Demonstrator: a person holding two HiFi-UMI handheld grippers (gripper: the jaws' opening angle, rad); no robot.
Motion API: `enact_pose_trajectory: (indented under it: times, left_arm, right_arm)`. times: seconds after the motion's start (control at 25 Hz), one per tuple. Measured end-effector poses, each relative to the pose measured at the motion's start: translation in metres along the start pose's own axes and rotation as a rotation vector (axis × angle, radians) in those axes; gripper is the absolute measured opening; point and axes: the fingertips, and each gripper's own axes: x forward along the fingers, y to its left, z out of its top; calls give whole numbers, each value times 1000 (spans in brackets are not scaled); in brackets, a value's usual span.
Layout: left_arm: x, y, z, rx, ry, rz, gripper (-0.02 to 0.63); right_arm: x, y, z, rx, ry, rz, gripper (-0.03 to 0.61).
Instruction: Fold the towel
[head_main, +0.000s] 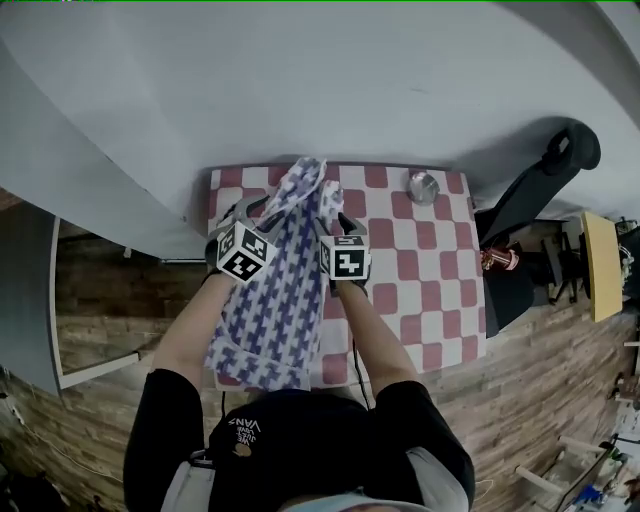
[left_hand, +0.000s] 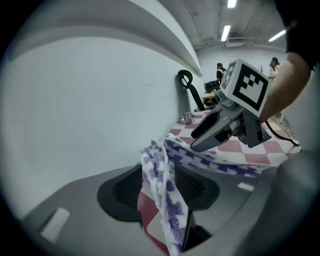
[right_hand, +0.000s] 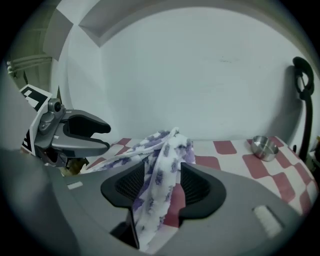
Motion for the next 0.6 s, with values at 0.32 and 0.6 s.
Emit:
enact_pose_trajectory:
  times: [0.32, 0.6]
  left_arm:
    - [67, -7, -24, 65, 194, -52, 173]
    - [66, 4, -25, -141, 188, -115, 23]
  right_arm:
    - [29, -18, -2, 41, 32, 16, 86]
    - [1, -75, -5, 168, -15, 42, 43]
